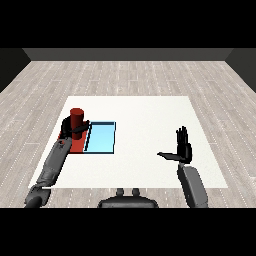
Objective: Pick the red can and put it in the red box
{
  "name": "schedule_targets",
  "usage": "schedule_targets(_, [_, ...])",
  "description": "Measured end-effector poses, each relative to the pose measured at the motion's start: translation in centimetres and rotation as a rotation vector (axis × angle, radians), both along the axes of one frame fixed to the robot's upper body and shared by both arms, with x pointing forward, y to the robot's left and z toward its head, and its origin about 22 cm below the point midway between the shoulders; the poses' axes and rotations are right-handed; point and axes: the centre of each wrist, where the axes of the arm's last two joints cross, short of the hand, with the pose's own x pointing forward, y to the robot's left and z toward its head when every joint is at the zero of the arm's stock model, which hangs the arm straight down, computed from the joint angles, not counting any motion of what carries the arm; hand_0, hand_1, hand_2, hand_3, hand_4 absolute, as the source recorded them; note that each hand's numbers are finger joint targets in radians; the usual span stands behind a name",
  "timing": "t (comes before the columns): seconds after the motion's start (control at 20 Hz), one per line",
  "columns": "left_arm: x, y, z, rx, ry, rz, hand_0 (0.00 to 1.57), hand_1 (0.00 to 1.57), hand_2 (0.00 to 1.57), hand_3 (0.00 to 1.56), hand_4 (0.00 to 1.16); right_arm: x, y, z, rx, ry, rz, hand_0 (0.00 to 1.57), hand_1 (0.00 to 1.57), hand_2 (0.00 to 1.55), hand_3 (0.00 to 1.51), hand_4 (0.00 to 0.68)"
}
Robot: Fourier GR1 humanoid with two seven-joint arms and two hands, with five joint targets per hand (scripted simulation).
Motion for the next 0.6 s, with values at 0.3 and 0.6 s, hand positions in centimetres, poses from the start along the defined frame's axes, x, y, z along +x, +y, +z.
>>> schedule_targets(0.3, [-0.2, 4.5, -4.2, 0.018, 0.142, 0.126, 1.47, 1.47, 1.49, 1.46, 1.02, 1.0, 0.3, 0.0, -0.009, -0.035, -0.004, 0.00, 0.00, 0.00, 0.00, 0.000])
schedule_targets(0.6, [-0.9, 6.6, -6.8, 0.080, 0.320, 0.244, 0.53, 0.53, 0.62, 0.00, 0.66, 0.8, 0.0, 0.9, -0.039, -0.085, -0.004, 0.00, 0.00, 0.00, 0.00, 0.000])
